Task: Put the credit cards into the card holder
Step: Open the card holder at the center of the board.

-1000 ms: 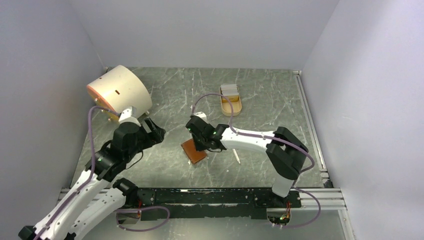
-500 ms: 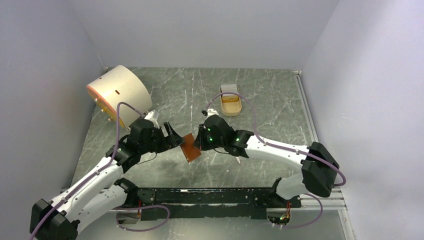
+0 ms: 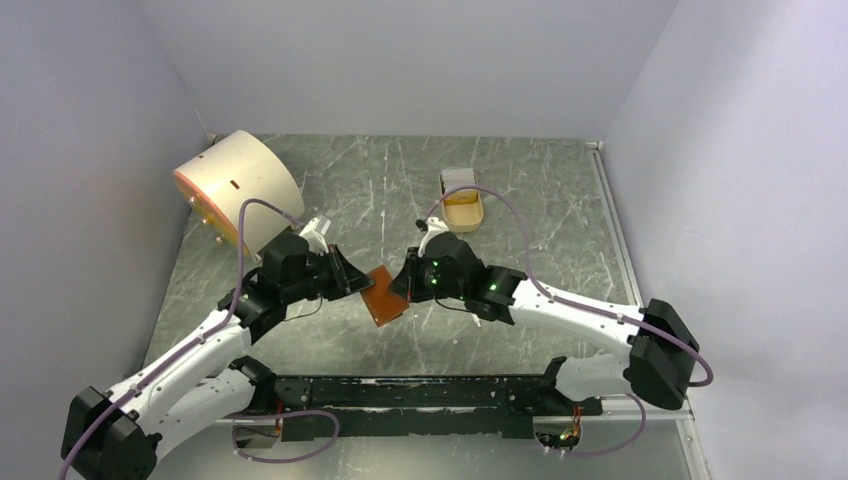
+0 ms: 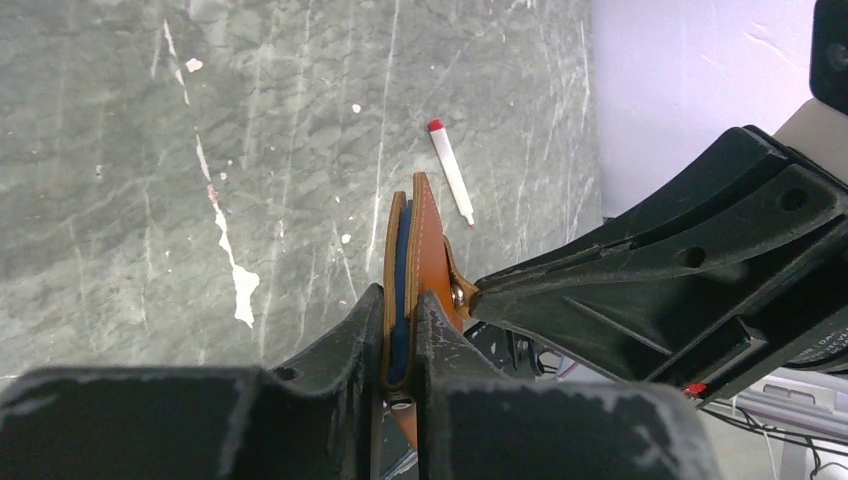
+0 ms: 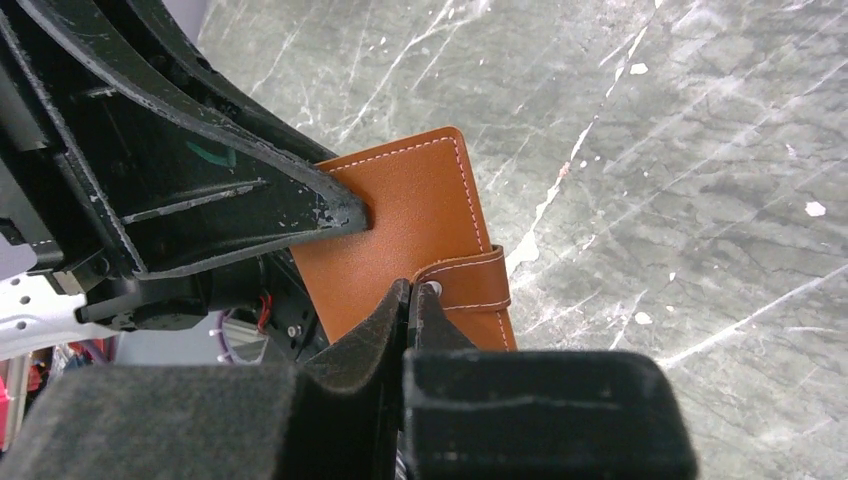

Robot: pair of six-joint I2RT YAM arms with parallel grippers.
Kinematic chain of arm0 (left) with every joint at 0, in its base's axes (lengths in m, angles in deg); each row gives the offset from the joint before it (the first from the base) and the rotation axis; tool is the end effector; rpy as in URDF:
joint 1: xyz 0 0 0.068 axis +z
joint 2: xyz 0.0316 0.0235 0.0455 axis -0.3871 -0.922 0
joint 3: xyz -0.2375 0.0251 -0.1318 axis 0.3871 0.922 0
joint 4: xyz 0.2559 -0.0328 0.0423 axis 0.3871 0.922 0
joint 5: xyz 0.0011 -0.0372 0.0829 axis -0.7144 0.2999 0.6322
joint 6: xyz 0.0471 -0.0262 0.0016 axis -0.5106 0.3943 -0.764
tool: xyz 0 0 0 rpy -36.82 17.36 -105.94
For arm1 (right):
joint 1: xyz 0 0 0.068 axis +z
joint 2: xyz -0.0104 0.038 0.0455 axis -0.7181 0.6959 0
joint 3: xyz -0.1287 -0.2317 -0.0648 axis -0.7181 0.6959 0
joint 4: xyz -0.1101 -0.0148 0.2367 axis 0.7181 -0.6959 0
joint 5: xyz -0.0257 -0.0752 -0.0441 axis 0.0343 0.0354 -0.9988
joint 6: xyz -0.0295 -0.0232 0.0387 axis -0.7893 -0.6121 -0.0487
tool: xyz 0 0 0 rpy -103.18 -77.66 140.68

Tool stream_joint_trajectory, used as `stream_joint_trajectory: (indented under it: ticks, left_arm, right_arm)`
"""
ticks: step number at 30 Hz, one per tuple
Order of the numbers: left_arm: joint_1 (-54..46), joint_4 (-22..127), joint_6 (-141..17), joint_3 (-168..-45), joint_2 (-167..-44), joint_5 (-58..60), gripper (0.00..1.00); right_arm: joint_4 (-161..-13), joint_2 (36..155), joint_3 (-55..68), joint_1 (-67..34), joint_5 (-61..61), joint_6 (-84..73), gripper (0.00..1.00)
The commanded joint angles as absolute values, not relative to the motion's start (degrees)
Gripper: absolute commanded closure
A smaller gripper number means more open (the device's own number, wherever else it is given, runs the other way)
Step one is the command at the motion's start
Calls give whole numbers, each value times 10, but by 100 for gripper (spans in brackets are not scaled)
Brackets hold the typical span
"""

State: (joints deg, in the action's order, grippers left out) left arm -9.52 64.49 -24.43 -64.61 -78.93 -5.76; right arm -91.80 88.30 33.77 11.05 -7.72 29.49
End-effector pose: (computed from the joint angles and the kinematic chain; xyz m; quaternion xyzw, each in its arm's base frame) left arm 0.1588 -0.1114 0.2412 -0.0594 0.8503 -0.4204 0.3109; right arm 0.1571 0.2419 0.2592 -0.1155 0.8629 0.3756 0.3178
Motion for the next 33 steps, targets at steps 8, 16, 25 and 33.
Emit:
stream_joint_trajectory:
  ticks: [8, 16, 25, 33]
  left_arm:
    - [-95, 616, -267, -622, -811, -76, 91]
    - [-94, 595, -270, -624, -861, -81, 70]
    - [-93, 620, -268, -630, -950, -57, 43]
    - [-94, 627, -265, -626, -911, -77, 27]
  right_arm:
    - [-921, 810, 379, 78, -112, 278, 100]
    - [-896, 817, 402, 75, -80, 286, 100]
    - [-778, 868, 492, 70, -24, 327, 100]
    - [-784, 874, 479, 69, -12, 327, 100]
